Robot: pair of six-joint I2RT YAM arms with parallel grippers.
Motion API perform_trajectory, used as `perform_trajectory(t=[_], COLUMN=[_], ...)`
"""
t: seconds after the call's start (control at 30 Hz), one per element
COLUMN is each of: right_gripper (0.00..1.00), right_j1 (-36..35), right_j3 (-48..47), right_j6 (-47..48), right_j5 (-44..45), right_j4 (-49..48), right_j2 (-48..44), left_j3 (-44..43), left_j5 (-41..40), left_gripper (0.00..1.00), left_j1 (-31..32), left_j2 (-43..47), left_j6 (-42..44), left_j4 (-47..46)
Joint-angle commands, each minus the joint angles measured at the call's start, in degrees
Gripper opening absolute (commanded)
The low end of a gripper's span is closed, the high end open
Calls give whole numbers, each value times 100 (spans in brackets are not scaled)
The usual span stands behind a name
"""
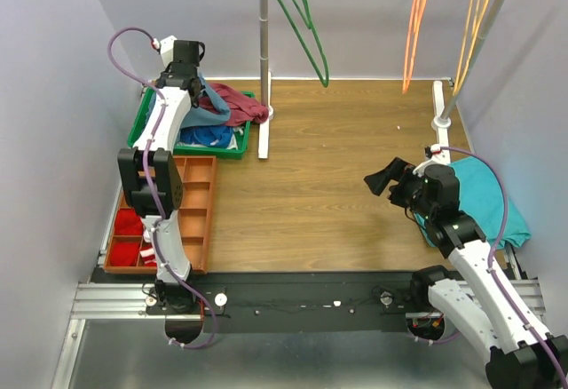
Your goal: Place the tank top on the hanger
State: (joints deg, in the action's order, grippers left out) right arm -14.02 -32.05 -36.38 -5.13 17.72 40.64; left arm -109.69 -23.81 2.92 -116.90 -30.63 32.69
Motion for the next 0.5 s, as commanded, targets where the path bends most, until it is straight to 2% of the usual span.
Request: perform_trajectory(t=[0.0,0.2,0.37,0.47], right_gripper=[100,100,100,100], right_j1=[14,22,14,22], right_j3=[24,-81,-205,-327], right_j6=[43,26,-62,-132], right_j5=[56,73,21,-102], right_j4=[92,109,22,-31], right_j2=[-118,-118,-65,5], left_j3=[141,203,202,675], left_j5=[-167,-133,263,500], left_gripper=[0,0,0,0], left_j1=[-63,-81,-2,217], left_j2=[702,1572,2311,2996], left_j6=[180,216,154,23], left_j4=[-131,-202,-8,-87])
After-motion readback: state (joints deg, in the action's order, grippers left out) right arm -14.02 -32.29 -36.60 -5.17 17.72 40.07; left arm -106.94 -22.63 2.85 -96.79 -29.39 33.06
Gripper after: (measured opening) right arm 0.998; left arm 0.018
